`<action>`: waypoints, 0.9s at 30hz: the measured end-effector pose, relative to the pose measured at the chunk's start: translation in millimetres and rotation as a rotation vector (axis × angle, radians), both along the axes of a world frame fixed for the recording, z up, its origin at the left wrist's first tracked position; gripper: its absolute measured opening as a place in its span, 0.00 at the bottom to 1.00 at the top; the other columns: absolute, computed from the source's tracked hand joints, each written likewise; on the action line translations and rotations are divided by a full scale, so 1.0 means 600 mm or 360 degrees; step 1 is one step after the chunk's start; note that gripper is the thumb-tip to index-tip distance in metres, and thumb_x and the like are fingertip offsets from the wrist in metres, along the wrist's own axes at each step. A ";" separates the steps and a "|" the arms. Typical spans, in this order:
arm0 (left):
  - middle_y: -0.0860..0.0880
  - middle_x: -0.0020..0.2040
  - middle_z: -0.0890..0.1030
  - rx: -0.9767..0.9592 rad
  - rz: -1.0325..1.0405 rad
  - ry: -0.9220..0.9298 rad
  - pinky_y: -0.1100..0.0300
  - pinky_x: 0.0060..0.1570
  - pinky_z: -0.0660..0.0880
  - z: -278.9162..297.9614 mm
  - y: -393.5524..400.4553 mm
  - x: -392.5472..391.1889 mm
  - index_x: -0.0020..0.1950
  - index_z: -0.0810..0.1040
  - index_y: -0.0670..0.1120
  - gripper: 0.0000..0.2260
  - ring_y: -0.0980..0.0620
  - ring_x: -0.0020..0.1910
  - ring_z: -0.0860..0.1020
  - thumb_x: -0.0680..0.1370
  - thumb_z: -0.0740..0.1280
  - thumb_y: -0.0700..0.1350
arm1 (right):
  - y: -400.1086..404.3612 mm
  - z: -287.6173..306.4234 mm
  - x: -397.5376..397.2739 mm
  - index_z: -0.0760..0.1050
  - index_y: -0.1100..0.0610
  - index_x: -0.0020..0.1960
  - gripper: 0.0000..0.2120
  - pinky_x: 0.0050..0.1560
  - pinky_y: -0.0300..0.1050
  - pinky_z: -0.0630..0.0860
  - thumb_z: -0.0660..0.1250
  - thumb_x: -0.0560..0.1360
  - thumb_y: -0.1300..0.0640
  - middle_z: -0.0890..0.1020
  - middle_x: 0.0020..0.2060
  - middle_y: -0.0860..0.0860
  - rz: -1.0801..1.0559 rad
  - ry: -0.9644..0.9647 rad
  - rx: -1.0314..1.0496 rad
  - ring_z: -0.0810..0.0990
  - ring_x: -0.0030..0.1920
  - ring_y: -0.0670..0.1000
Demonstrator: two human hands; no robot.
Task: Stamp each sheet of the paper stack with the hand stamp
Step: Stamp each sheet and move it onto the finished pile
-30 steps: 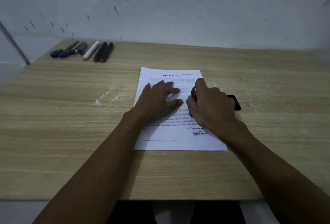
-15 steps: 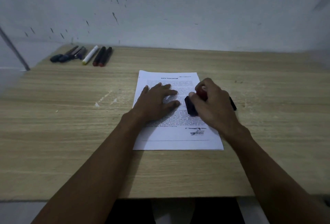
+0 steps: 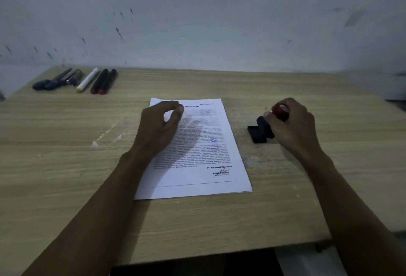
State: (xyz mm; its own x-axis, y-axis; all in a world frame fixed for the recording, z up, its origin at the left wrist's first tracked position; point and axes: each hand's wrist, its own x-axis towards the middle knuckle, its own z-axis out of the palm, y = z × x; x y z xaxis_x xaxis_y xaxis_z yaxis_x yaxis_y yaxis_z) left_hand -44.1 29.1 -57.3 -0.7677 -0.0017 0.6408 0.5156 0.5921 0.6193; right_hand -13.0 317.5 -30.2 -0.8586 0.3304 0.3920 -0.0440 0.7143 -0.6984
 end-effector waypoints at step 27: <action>0.55 0.39 0.80 0.0152 0.0255 -0.0128 0.81 0.37 0.65 0.007 -0.016 0.006 0.44 0.84 0.42 0.04 0.67 0.34 0.75 0.75 0.70 0.40 | -0.019 -0.019 -0.012 0.73 0.48 0.49 0.08 0.45 0.48 0.76 0.69 0.74 0.49 0.81 0.45 0.50 0.0218 -0.0136 0.0238 0.79 0.46 0.54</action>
State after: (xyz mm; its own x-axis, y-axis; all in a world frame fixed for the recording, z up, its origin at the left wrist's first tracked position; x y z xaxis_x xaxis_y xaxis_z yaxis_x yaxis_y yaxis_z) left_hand -40.2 19.2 -53.3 -0.8015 -0.1859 0.5684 0.3659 0.5993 0.7119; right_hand -20.3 306.3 -41.6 -0.9237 0.1519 0.3516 -0.0930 0.8016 -0.5906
